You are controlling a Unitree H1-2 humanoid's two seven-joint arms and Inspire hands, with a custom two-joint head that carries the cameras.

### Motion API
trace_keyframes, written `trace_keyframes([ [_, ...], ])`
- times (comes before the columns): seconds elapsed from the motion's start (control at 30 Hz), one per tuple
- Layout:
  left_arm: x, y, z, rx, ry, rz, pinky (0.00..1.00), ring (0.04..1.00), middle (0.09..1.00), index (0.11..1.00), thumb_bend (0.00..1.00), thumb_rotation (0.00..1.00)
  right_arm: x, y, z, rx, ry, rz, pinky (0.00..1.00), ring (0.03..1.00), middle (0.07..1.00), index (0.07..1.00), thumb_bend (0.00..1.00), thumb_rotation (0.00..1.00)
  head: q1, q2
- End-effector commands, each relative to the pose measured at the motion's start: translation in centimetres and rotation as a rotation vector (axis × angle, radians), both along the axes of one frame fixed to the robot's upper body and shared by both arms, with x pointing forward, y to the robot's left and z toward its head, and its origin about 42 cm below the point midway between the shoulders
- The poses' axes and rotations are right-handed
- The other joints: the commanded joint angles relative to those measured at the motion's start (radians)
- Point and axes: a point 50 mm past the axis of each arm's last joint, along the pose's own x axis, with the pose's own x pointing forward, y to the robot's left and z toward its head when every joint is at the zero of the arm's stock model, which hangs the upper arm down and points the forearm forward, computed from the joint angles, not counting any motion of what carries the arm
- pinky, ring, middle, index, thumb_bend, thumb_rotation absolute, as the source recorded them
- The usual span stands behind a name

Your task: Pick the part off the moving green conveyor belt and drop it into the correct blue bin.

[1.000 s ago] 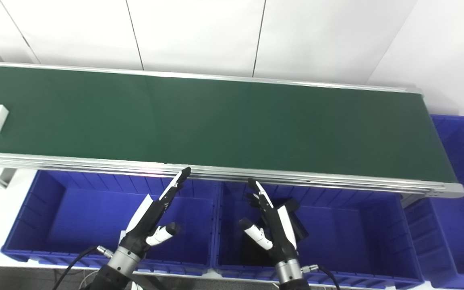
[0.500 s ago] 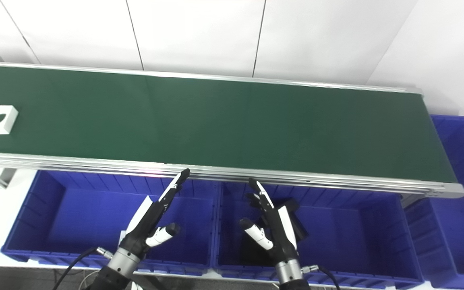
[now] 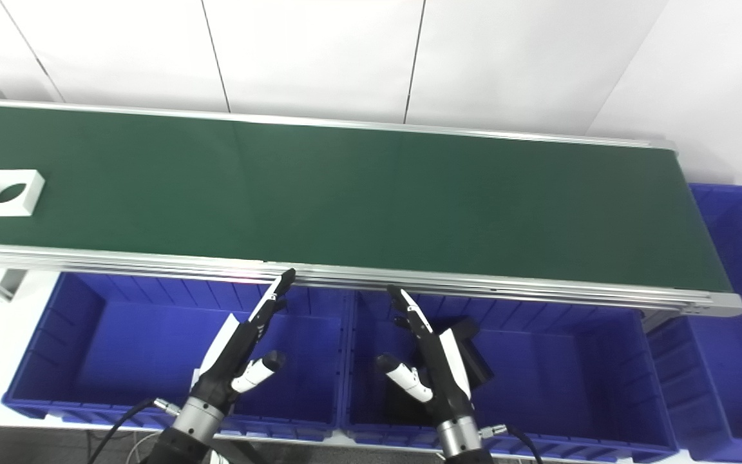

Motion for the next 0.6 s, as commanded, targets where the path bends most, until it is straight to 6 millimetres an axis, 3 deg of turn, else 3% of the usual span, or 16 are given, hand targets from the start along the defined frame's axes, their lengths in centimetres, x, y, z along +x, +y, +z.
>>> trace_keyframes([
  [0.0,0.7,-0.7,0.6,-0.021,-0.05,-0.01,0.96,0.99,0.998,0.991,0.84,0.97,0.4,-0.2,0.5,0.019,-0.057,0.004,0.84,0.901,0.929,0.915,0.91,0.92,0.023,-0.026],
  [0.27,0.9,-1.7,-0.5,0.015,-0.048,-0.011,0.92,0.965,0.98,0.957,0.89,0.92,0.4,-1.4,-0.7,-0.01,-0.012,-0.002,0.83,0.887,0.924,0.913,0.89,0.91,0.107,-0.094],
  [0.57,1.1,-2.6,-0.6,0.019,-0.057,-0.023,0.88,0.947,0.97,0.943,0.93,0.88,0.4,-2.5,-1.0,-0.033,-0.001,-0.012,0.83,0.888,0.933,0.935,0.88,0.94,0.186,-0.089],
])
